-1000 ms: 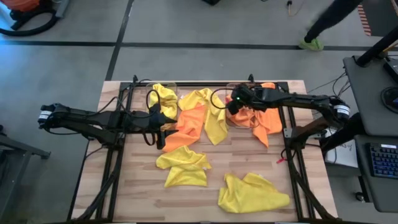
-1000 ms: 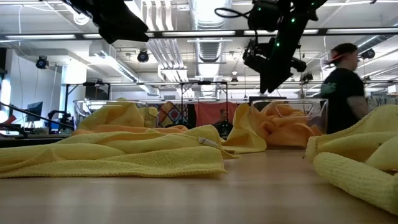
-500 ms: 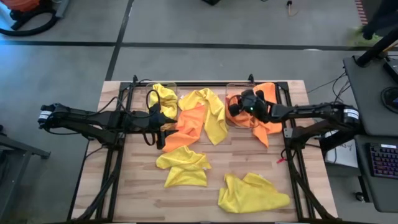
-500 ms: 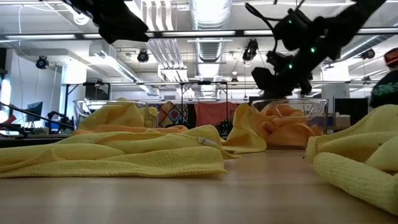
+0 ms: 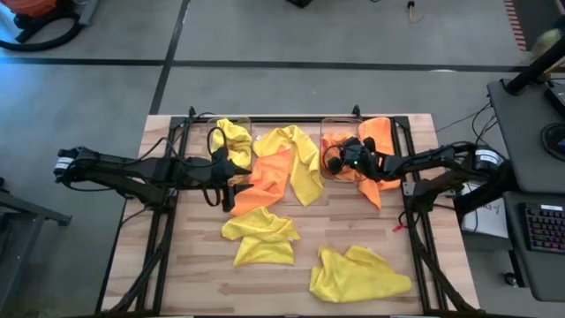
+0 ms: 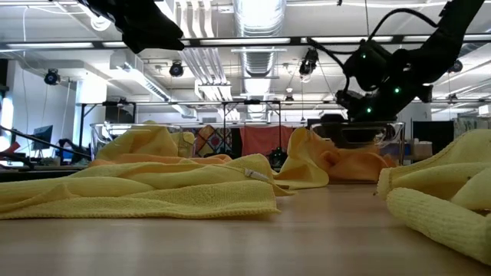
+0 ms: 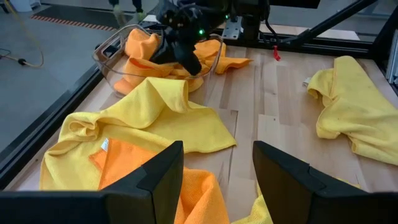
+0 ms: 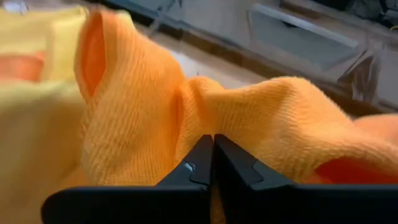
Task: Sort microfiber towel by color & place in baskets
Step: Put the orange microfiber cloth into the right transparent bin, then put the yellow microfiber cloth into the left transparent bin
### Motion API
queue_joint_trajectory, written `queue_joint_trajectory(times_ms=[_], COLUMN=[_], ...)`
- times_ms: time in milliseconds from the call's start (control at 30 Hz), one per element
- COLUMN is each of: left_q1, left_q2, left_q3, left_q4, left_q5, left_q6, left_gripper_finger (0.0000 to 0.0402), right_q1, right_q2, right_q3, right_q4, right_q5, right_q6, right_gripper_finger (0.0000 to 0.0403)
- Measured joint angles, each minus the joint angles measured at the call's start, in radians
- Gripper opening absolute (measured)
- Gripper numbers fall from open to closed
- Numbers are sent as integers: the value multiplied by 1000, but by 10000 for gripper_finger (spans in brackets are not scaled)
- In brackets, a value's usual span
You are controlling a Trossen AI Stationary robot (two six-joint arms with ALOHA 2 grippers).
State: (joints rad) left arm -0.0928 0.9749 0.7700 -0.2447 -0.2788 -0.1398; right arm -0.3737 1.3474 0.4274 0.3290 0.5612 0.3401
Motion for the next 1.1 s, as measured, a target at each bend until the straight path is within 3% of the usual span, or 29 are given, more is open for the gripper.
queue_joint_trajectory(times_ms=[167,367,567,800,967,1100], left_q1=[0,0,-1,-52,-110,-143], left_q2=[0,0,0,18,96,169], left_q3=[0,0,0,0,0,0], left_q4=[-1,-5,-9,-6,-11,-7], left_q5=[0,0,9,88,235,247], left_q6=[0,0,-12,-14,31,61], left_gripper_finger=[177,177,177,177,177,177], right_q1=[0,0,1,27,68,120], right_q2=[31,-33,-103,-141,-148,-148], right_q3=[25,81,193,338,467,580], right_q4=[-2,-66,-335,-628,-882,-1083], right_q5=[16,11,8,7,3,-1], right_q6=[-8,-37,-3,64,152,242], right_gripper_finger=[11,11,14,57,87,107])
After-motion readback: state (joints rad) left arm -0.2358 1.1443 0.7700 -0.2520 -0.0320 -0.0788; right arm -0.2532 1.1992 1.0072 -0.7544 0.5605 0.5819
